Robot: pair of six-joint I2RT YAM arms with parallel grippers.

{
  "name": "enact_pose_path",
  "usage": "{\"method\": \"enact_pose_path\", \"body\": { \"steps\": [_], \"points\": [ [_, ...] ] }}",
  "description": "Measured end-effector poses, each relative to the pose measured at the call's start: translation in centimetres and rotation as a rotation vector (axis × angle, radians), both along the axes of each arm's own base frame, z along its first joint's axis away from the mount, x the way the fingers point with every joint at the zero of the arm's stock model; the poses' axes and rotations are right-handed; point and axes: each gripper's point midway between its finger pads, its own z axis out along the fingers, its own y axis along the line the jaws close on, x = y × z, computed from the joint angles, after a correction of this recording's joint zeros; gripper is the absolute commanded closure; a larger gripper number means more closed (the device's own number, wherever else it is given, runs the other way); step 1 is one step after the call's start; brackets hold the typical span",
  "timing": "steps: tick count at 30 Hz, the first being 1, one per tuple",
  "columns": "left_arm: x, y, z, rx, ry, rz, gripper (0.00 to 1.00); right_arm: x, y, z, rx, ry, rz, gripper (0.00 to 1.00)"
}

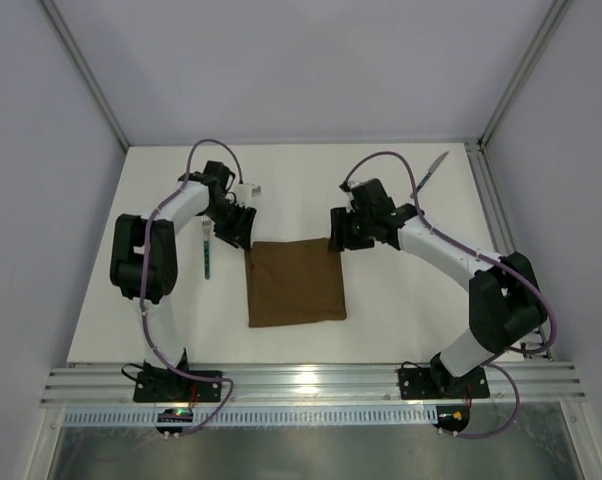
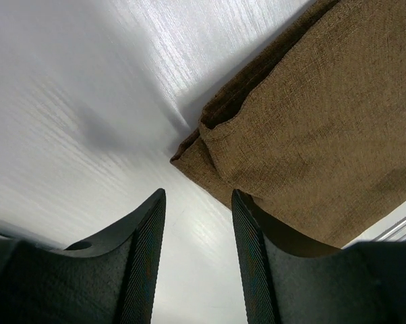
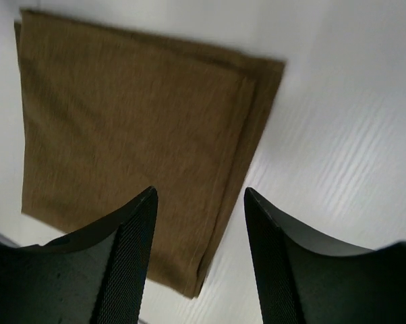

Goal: Fold the napkin into a case and place the utensils inside
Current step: Rotate the square-folded napkin at the center of the board.

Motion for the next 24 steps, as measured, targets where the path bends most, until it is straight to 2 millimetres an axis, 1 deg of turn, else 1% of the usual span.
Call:
{"method": "enact_pose_path", "body": {
  "steps": [2, 4, 5, 7, 10, 11, 13, 14, 15, 18, 19, 22, 24],
  "points": [
    [-0.3, -0.1, -0.4, -0.008, 0.015, 0.006, 0.53, -3.0, 1.0, -0.9, 0.013, 0.036, 0.029, 0.41],
    [-0.8, -0.2, -1.0, -0.012, 0.035, 0.008, 0.53, -6.2, 1.6, -2.9, 0.018, 0.101, 0.05, 0.41],
    [-1.1, -0.1, -1.2, -0.011, 0.045, 0.008, 0.53, -7.6, 1.4, -4.0, 0.011, 0.141, 0.046, 0.4],
    [-1.7, 0.0, -1.7, -0.007, 0.062, 0.008, 0.53, -9.6, 0.4, -6.1, -0.011, 0.213, 0.017, 0.4],
    [-2.1, 0.1, -2.0, -0.003, 0.073, 0.009, 0.53, -11.7, -0.9, -8.3, -0.039, 0.288, -0.025, 0.41],
    [-2.1, 0.1, -2.0, -0.003, 0.073, 0.008, 0.53, -12.0, -1.1, -8.6, -0.04, 0.302, -0.032, 0.41],
    [-2.2, 0.2, -1.9, -0.002, 0.07, 0.009, 0.53, -12.3, -0.8, -8.6, -0.013, 0.304, -0.037, 0.42],
    [-2.2, 0.2, -1.8, 0.0, 0.067, 0.009, 0.53, -12.4, -0.6, -8.5, -0.001, 0.301, -0.037, 0.44],
    [-2.1, 0.2, -1.6, 0.0, 0.062, 0.009, 0.53, -12.5, -0.5, -8.6, 0.005, 0.302, -0.037, 0.51],
    [-1.9, 0.4, -1.1, -0.003, 0.045, 0.015, 0.53, -12.6, -0.1, -8.9, 0.031, 0.302, -0.04, 0.67],
    [-1.8, 0.5, -0.8, -0.004, 0.039, 0.018, 0.53, -12.5, 0.0, -9.0, 0.033, 0.303, -0.041, 0.76],
    [-1.6, 1.0, -0.4, -0.006, 0.027, 0.033, 0.53, -11.8, 0.7, -9.5, 0.044, 0.32, -0.036, 0.96],
    [-1.5, 1.4, -0.3, -0.005, 0.024, 0.043, 0.53, -10.7, 1.0, -9.5, 0.056, 0.321, -0.041, 0.96]
  ]
}}
